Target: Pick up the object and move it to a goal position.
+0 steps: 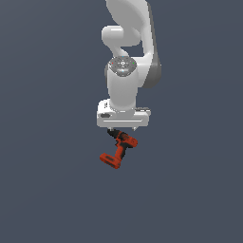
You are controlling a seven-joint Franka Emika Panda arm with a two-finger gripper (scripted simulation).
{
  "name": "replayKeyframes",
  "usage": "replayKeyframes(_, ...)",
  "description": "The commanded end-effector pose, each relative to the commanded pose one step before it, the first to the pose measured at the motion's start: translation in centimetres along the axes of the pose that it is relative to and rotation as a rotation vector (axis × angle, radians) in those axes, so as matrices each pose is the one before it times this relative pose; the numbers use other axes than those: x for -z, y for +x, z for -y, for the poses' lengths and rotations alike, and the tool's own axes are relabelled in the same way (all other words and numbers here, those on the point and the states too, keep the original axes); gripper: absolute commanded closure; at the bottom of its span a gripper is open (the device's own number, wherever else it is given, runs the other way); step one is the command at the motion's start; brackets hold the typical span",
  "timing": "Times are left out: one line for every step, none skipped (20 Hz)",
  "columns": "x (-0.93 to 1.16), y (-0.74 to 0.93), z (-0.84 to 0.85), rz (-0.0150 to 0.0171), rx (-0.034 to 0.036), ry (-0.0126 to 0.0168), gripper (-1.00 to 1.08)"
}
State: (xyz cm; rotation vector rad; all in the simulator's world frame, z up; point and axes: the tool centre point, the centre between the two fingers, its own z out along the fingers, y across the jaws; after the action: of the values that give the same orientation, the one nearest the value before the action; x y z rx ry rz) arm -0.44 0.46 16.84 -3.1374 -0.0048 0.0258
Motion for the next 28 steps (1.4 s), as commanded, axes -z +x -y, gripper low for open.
replayKeyframes(0.000, 0.000, -0.001, 0.00000, 0.00000, 0.00000, -1.00)
replayKeyframes(0.007, -0.015, -0.030, 0.00026, -0.00035, -0.00053, -1.00)
replayKeyframes(0.003, -0.037, -0.105, 0.00107, -0.00147, -0.00208, -1.00)
replayKeyframes(0.014, -0.064, -0.166, 0.00160, -0.00221, -0.00312, -1.00)
replayKeyframes(0.016, -0.083, -0.219, 0.00211, -0.00296, -0.00413, -1.00)
replayKeyframes(0.012, -0.066, -0.175, 0.00169, -0.00239, -0.00332, -1.00)
replayKeyframes(0.007, -0.039, -0.105, 0.00101, -0.00146, -0.00200, -1.00)
replayKeyframes(0.007, -0.014, -0.031, 0.00025, -0.00038, -0.00052, -1.00)
replayKeyframes(-0.005, 0.013, 0.030, -0.00026, 0.00038, 0.00052, -1.00)
replayKeyframes(-0.009, 0.004, 0.008, 0.00000, 0.00053, 0.00044, -1.00)
replayKeyframes(-0.023, -0.011, -0.014, 0.00055, 0.00129, 0.00064, -1.00)
replayKeyframes(-0.036, -0.016, -0.026, 0.00080, 0.00192, 0.00096, -1.00)
replayKeyframes(-0.052, -0.019, -0.025, 0.00107, 0.00278, 0.00145, -1.00)
replayKeyframes(-0.064, -0.024, -0.033, 0.00129, 0.00347, 0.00186, -1.00)
replayKeyframes(-0.077, -0.029, -0.039, 0.00153, 0.00419, 0.00227, -1.00)
replayKeyframes(-0.089, -0.034, -0.043, 0.00177, 0.00489, 0.00266, -1.00)
replayKeyframes(-0.102, -0.040, -0.053, 0.00202, 0.00560, 0.00306, -1.00)
replayKeyframes(-0.115, -0.045, -0.060, 0.00225, 0.00631, 0.00347, -1.00)
replayKeyframes(-0.128, -0.051, -0.066, 0.00247, 0.00708, 0.00394, -1.00)
replayKeyframes(-0.141, -0.056, -0.072, 0.00266, 0.00782, 0.00440, -1.00)
replayKeyframes(-0.154, -0.062, -0.079, 0.00284, 0.00855, 0.00487, -1.00)
replayKeyframes(-0.167, -0.068, -0.085, 0.00301, 0.00935, 0.00538, -1.00)
replayKeyframes(-0.180, -0.075, -0.091, 0.00315, 0.01012, 0.00590, -1.00)
replayKeyframes(-0.192, -0.081, -0.098, 0.00326, 0.01087, 0.00643, -1.00)
replayKeyframes(-0.204, -0.088, -0.104, 0.00335, 0.01166, 0.00699, -1.00)
replayKeyframes(-0.216, -0.095, -0.110, 0.00340, 0.01244, 0.00756, -1.00)
replayKeyframes(-0.228, -0.102, -0.116, 0.00342, 0.01321, 0.00815, -1.00)
replayKeyframes(-0.239, -0.109, -0.121, 0.00339, 0.01398, 0.00875, -1.00)
